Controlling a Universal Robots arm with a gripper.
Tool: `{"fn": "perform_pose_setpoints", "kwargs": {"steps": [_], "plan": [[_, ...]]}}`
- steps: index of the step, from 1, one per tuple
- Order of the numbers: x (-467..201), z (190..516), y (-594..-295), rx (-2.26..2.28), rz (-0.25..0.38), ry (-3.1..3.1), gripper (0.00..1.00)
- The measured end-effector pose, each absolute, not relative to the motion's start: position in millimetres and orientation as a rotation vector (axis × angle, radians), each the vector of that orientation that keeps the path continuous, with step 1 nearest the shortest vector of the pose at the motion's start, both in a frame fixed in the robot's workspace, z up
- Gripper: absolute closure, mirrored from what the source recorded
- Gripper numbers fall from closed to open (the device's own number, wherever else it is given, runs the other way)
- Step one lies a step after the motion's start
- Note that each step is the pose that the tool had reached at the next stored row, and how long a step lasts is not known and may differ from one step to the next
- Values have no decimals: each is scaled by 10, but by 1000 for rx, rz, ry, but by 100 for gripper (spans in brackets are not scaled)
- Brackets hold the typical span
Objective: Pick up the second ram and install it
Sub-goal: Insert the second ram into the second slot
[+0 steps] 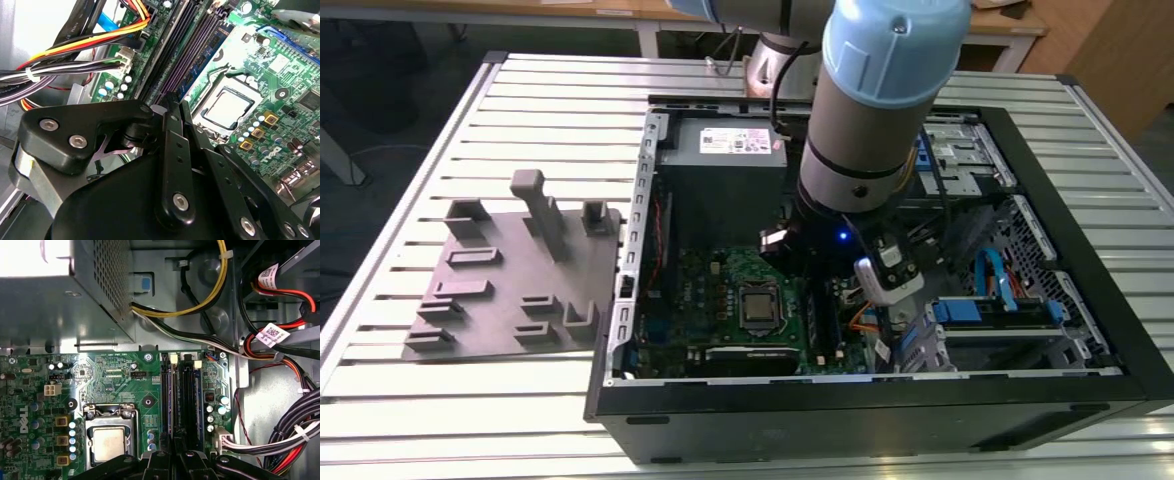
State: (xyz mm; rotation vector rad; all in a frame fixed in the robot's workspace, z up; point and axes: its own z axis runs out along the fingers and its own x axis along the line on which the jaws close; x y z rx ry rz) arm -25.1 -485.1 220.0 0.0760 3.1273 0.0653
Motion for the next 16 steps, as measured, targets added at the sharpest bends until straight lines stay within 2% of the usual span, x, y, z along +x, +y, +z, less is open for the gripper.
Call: {"fn": "perform_pose_setpoints", "kwargs": {"steps": [16], "plan": [[-216,2200,-4896,76,65,3127,86]]}}
